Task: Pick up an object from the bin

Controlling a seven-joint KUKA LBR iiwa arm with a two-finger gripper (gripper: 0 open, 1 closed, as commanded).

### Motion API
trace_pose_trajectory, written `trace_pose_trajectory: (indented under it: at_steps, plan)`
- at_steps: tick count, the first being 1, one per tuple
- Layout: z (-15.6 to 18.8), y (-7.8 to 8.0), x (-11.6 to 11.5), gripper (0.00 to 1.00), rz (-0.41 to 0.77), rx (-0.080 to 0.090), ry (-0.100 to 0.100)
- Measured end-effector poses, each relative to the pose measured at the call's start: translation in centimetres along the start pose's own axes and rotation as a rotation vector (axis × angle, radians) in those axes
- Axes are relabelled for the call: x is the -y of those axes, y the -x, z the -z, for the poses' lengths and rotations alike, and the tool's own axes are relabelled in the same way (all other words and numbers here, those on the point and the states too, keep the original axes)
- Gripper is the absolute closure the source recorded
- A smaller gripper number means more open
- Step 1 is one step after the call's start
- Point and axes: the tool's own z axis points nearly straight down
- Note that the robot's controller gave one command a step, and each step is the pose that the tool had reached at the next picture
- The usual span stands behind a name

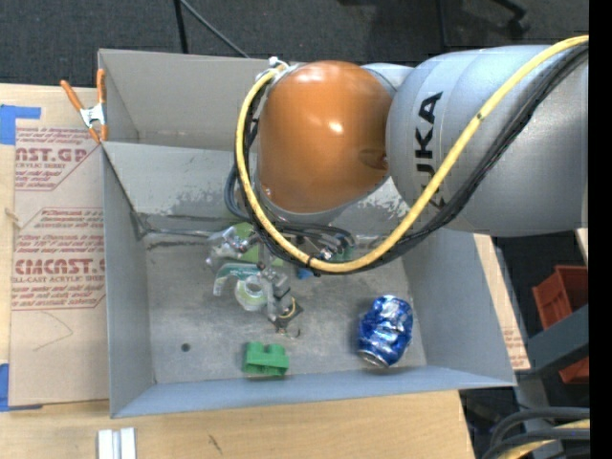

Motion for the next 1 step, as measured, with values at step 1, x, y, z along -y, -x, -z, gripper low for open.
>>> trace_pose_trajectory:
  at_steps: [1]
  plan:
    - [-18.23, -0.69, 3.34, 1.0, 0.491, -0.005, 0.008]
